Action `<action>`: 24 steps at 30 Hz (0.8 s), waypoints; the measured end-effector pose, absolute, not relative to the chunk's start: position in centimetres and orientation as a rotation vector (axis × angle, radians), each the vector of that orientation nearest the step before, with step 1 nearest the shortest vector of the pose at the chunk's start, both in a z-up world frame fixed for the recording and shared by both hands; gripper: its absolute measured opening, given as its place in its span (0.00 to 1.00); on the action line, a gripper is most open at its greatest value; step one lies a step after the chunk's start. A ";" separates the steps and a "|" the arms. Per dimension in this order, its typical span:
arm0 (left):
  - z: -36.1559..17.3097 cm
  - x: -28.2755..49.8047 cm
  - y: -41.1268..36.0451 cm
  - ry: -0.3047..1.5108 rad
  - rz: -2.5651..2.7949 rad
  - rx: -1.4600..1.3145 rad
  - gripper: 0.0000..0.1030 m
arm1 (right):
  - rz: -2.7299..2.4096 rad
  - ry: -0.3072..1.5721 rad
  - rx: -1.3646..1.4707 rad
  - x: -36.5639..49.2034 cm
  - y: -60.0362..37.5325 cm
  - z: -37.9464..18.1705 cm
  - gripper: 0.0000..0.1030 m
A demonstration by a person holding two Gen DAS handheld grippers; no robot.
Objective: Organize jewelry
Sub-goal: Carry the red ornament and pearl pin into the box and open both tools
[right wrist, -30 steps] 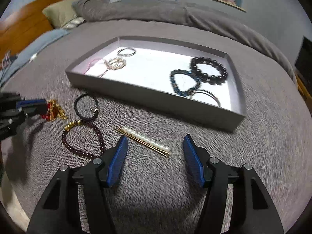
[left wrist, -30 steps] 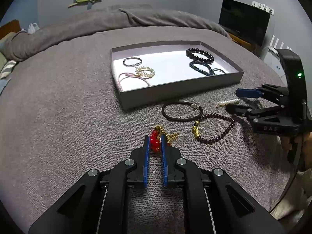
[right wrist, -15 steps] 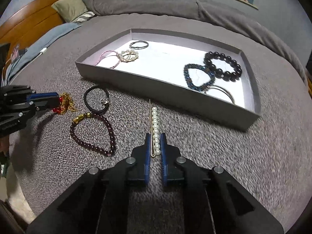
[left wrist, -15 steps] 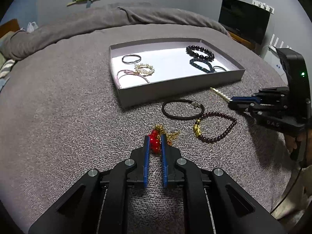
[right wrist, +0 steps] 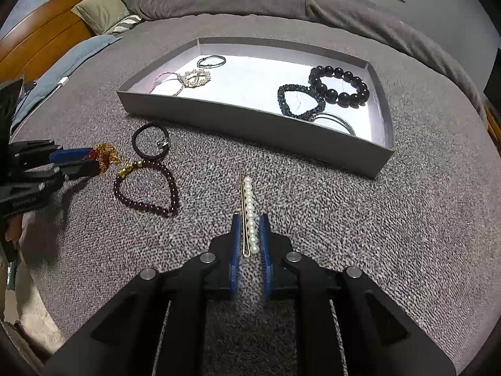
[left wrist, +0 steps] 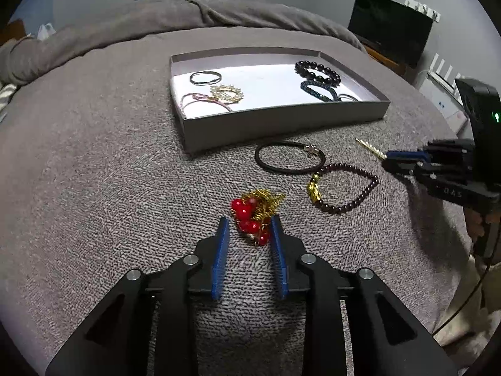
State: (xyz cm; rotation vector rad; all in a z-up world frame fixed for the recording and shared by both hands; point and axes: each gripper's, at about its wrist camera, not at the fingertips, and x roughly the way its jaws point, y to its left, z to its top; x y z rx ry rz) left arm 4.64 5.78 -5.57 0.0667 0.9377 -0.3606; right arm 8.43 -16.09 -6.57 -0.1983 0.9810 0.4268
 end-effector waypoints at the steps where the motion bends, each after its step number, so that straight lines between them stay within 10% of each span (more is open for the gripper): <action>1: -5.7 4.6 5.7 0.938 -0.360 0.071 0.29 | 0.425 0.977 -0.196 8.5 -16.1 -6.6 0.14; 11: -4.9 4.1 5.4 0.894 -0.362 0.104 0.08 | 0.415 0.948 -0.159 8.7 -16.6 -6.5 0.08; 24: 3.1 4.0 5.8 0.726 -0.388 0.101 0.08 | 0.439 0.842 -0.093 8.3 -17.6 -1.8 0.08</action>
